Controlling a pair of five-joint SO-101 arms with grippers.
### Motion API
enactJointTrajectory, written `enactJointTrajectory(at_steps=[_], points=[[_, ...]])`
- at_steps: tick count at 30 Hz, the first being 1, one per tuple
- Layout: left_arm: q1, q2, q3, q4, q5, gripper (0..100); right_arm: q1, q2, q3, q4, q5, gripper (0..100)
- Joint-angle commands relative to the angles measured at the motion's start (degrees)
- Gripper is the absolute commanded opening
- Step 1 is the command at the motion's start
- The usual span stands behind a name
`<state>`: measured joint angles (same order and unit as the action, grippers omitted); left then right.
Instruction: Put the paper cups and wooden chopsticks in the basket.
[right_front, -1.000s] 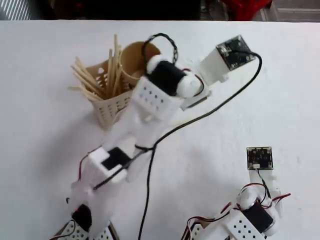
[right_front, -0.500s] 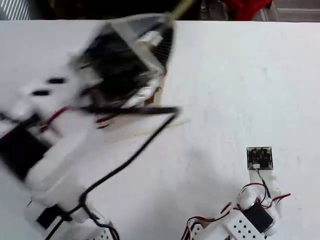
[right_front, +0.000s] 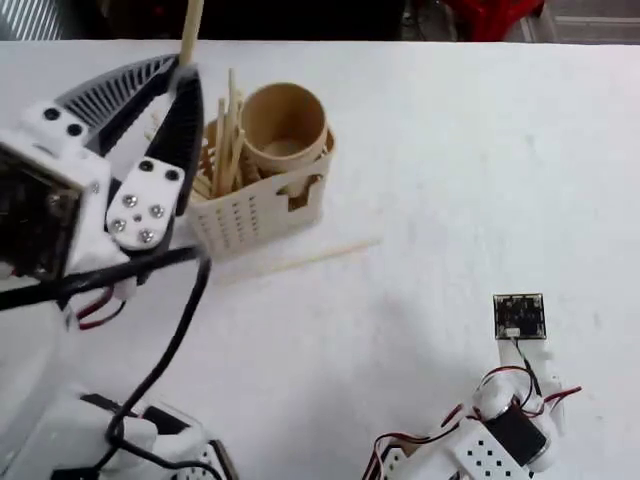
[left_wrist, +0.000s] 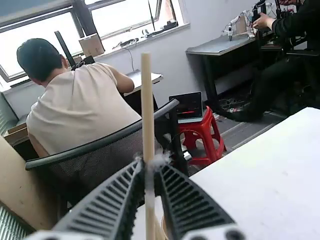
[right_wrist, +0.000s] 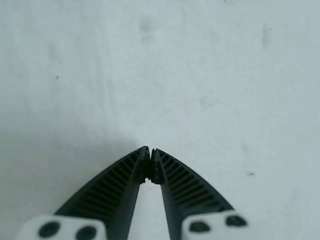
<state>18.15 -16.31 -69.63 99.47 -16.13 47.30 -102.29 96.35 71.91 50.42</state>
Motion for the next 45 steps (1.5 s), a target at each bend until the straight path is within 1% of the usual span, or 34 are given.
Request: enactJointTrajectory(at_steps=[1, 7, 13, 15, 17, 20, 24, 29, 31, 33, 36, 40, 41, 45], points=[[-2.68, 2.15, -0.35, 1.05, 3.34, 2, 0.22, -0.84, 0.53, 0.40, 0.26, 1.7], [-3.03, 6.73, -0.88, 0.18, 4.13, 2, 0.22, -0.84, 0.53, 0.40, 0.26, 1.7], [-2.95, 7.25, -0.44, -2.90, 4.04, 2, 0.22, -0.84, 0.53, 0.40, 0.26, 1.7], [-2.86, 7.34, -0.35, -2.46, 4.13, 2, 0.22, -0.84, 0.53, 0.40, 0.26, 1.7], [-2.95, 7.43, 0.44, -0.18, 4.31, 2, 0.22, -0.84, 0.53, 0.40, 0.26, 1.7], [-3.30, 6.81, 4.04, 2.73, 8.00, 2, 0.22, -0.84, 0.53, 0.40, 0.26, 1.7], [-3.30, 4.62, 8.53, 2.99, 8.62, 2, 0.22, -0.84, 0.53, 0.40, 0.26, 1.7], [-3.30, -3.82, 22.68, 1.05, 8.62, 2, 0.22, -0.84, 0.53, 0.40, 0.26, 1.7], [-3.30, -7.87, 29.71, -2.11, 8.26, 2, 0.22, -0.84, 0.53, 0.40, 0.26, 1.7], [-3.38, -12.18, 36.84, -8.00, 8.18, 2, 0.22, -0.84, 0.53, 0.40, 0.26, 1.7], [-4.97, -17.98, 47.47, -20.22, 7.91, 2, 0.22, -0.84, 0.53, 0.40, 0.26, 1.7], [-8.13, -20.62, 60.31, -39.65, 1.67, 2, 0.22, -0.84, 0.53, 0.40, 0.26, 1.7], [-9.10, -20.62, 63.12, -43.69, 1.05, 2, 0.22, -0.84, 0.53, 0.40, 0.26, 1.7], [-11.91, -20.70, 72.35, -57.85, 1.41, 2, 0.22, -0.84, 0.53, 0.40, 0.26, 1.7]])
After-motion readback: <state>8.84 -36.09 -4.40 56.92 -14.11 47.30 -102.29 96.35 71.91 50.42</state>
